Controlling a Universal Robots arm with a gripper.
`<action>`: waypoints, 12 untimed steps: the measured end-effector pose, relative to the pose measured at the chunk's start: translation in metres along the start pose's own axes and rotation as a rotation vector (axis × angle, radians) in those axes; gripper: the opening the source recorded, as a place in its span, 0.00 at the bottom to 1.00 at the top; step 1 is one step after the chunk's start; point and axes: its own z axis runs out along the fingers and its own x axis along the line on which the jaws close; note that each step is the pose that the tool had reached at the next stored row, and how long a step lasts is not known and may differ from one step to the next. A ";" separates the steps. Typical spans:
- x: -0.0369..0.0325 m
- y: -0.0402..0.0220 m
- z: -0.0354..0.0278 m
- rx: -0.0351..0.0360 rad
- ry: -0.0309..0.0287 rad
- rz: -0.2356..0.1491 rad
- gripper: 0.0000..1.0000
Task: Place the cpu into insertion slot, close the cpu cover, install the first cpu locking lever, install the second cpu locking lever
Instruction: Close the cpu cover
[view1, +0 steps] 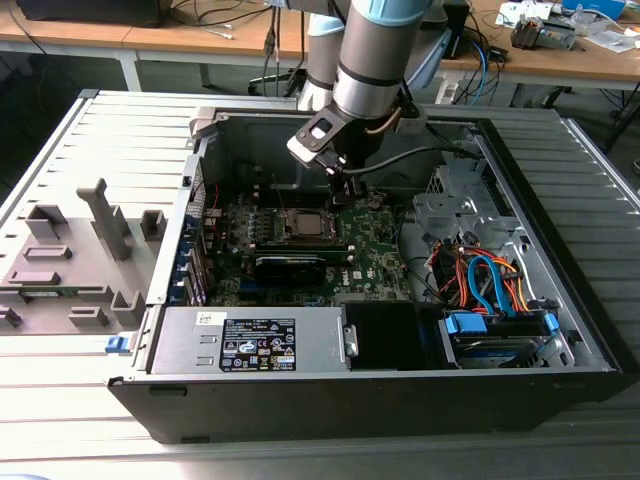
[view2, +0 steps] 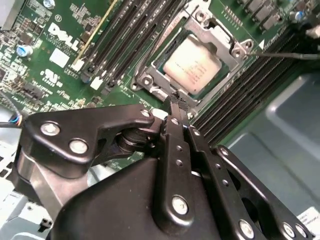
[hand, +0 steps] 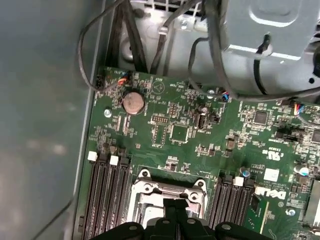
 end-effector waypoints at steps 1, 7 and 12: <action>0.0010 -0.0050 0.0021 -0.0001 0.0000 -0.001 0.11; 0.0053 -0.0273 0.0111 -0.0011 -0.0001 -0.001 0.11; 0.0081 -0.0418 0.0262 -0.0014 -0.0002 -0.001 0.11</action>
